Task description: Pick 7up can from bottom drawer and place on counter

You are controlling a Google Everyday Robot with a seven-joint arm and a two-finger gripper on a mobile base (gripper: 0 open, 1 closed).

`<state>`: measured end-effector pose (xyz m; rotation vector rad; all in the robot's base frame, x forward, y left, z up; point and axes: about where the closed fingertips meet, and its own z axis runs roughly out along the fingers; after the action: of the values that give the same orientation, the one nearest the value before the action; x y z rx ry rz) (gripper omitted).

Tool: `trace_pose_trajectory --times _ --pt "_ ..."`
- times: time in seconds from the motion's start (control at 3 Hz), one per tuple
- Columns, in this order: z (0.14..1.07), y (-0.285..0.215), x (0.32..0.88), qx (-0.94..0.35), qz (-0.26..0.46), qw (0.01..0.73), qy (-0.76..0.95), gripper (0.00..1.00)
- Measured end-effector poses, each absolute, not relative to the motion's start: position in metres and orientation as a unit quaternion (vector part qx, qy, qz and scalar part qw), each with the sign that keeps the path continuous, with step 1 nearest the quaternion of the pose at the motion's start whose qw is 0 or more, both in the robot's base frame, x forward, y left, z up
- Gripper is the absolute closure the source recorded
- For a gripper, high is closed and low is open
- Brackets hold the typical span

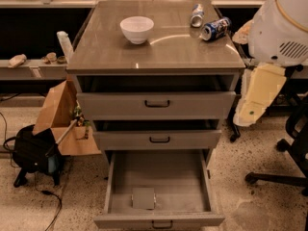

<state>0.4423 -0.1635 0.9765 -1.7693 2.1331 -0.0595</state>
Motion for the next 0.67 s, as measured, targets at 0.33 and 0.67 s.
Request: trace_pose_trajectory --times 0.33,0.67 --pt "0.969 -0.139 0.448 -0.629 -0.026 0.183 0.755 0.0" --pt "0.962 -0.127 0.452 -0.627 -0.029 0.184 0.757 0.0"
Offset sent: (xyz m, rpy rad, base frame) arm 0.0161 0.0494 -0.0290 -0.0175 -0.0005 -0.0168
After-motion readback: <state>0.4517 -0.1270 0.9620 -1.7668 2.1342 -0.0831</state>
